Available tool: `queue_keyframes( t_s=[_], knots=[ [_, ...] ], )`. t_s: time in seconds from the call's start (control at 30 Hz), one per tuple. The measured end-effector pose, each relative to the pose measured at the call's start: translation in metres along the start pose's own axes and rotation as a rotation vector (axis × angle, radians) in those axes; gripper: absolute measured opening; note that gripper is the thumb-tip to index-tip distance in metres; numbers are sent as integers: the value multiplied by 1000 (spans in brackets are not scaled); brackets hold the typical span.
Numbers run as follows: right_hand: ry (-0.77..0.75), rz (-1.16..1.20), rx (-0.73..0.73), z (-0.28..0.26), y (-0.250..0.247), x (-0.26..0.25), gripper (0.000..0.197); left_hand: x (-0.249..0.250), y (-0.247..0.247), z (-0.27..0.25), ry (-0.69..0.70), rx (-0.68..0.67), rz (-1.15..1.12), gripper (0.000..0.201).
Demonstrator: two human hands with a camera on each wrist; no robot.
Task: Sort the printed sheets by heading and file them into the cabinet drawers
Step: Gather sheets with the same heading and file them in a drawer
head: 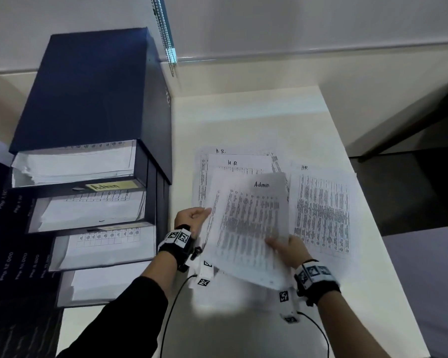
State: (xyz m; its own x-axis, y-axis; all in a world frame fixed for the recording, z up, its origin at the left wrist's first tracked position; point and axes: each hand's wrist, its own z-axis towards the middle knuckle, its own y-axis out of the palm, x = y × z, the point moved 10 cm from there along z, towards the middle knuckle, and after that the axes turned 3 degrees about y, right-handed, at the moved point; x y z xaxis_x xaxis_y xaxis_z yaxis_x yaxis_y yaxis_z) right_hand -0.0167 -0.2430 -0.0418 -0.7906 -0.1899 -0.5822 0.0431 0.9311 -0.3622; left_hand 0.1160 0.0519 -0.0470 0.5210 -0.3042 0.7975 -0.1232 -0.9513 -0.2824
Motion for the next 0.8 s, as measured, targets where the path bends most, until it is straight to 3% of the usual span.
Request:
queue_keyframes(
  t_s=[0.2,0.33,0.43,0.5,0.6,0.63,0.7,0.8],
  knots=[
    [-216,-128,198,-6,10,-33,23,2,16,-6,-60,-42,-80,44],
    [-212,-114,154,-5,16,-33,41,2,37,-8,-126,-169,-110,62],
    [-209,-199,65,-3,19,-30,46,-3,37,2,-95,-193,130,73],
    [-177,-221,41,-1,17,-21,72,-3,40,6,-31,-226,307,41],
    [-154,-53,129,13,-2,-1,113,-4,56,1,-42,-363,194,34],
    [-157,54,143,11,-8,-1,113,2,62,-4,-45,-407,112,37],
    [-152,235,115,6,-15,-6,91,10,69,-12,-75,-466,4,42],
    [-74,369,68,9,-21,6,50,13,66,-8,-33,-377,-5,24]
  ],
)
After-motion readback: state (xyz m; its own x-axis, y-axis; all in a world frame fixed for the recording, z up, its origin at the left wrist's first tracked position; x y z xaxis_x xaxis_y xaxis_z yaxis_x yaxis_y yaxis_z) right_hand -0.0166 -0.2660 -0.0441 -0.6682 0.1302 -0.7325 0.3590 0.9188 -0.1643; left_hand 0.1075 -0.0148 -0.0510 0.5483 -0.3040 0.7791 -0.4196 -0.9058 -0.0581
